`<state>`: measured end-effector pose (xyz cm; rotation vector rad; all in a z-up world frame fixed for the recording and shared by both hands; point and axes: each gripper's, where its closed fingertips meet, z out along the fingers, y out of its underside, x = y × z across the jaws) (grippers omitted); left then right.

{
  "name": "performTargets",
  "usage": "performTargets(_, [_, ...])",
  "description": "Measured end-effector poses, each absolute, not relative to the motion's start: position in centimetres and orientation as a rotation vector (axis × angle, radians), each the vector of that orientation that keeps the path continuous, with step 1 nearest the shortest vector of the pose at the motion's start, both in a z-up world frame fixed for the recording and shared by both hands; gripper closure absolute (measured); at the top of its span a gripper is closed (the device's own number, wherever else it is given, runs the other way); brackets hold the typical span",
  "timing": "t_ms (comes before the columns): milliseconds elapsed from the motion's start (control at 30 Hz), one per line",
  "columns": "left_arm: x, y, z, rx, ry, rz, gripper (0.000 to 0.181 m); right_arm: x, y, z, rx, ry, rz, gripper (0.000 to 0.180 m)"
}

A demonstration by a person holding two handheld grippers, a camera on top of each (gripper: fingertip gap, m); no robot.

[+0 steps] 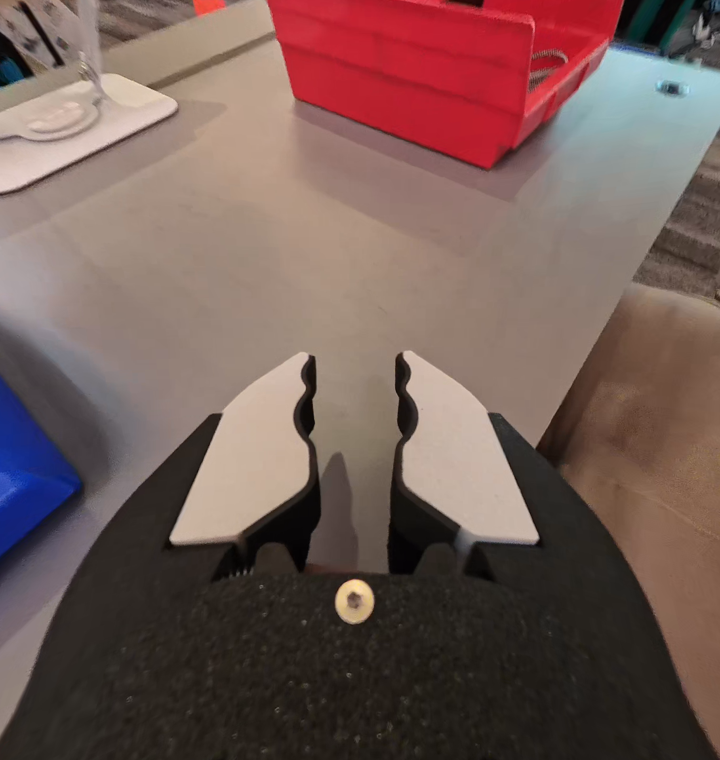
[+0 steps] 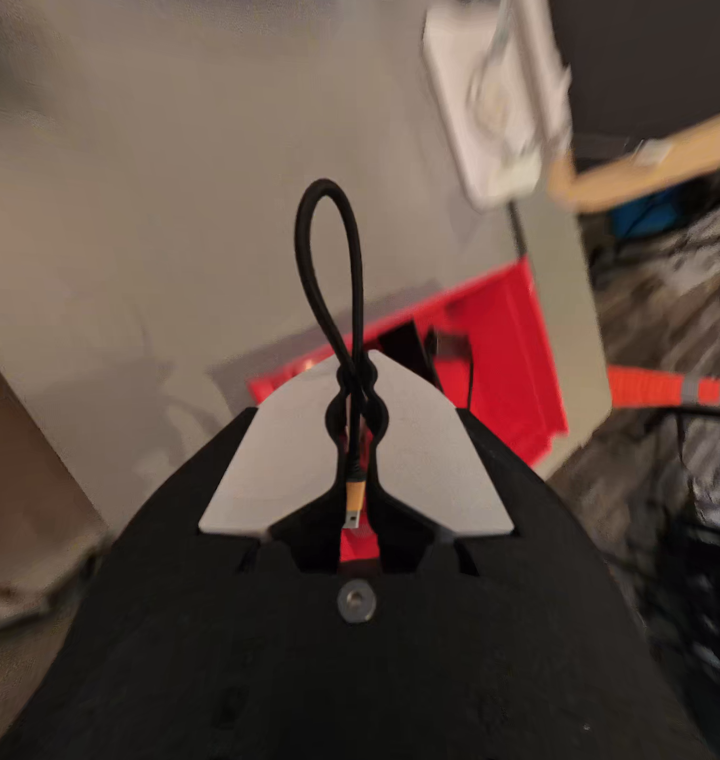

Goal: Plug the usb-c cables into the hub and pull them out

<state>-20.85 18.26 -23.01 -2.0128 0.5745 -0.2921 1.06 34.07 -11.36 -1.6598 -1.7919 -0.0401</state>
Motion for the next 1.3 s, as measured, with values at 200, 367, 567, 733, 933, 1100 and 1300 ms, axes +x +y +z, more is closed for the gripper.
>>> performTargets(200, [-19.9,18.2,-23.6,-1.986,0.704,-0.134,0.144,7.5,42.2,-21.8,-1.833,-2.028,-0.418,0.176])
performTargets(367, [-20.0,18.4,-22.4,-1.955,0.622,-0.146,0.125,9.9,44.4,-25.7,-2.000,-1.976,-0.544,0.143])
performTargets(567, [-22.1,18.3,-21.0,-1.923,0.515,-0.155,0.108,8.6,40.4,-18.3,-2.017,-1.529,0.005,0.131])
performTargets(733, [-27.9,17.0,-18.8,-1.868,0.226,-0.067,0.101,8.1,33.8,-13.0,-1.734,-0.951,0.394,0.137])
performTargets(933, [-36.0,12.0,-18.5,-1.851,0.104,0.331,0.095,8.4,27.0,-20.2,-1.779,-0.474,0.492,0.132])
performTargets(1100, [-37.9,10.9,-18.4,-1.828,0.056,0.364,0.115,8.7,27.9,-18.9,-1.702,-0.476,0.368,0.129])
performTargets(1300, [-36.0,11.2,-18.2,-1.811,0.064,0.219,0.126,9.8,27.6,-19.6,-1.745,-0.424,0.432,0.132])
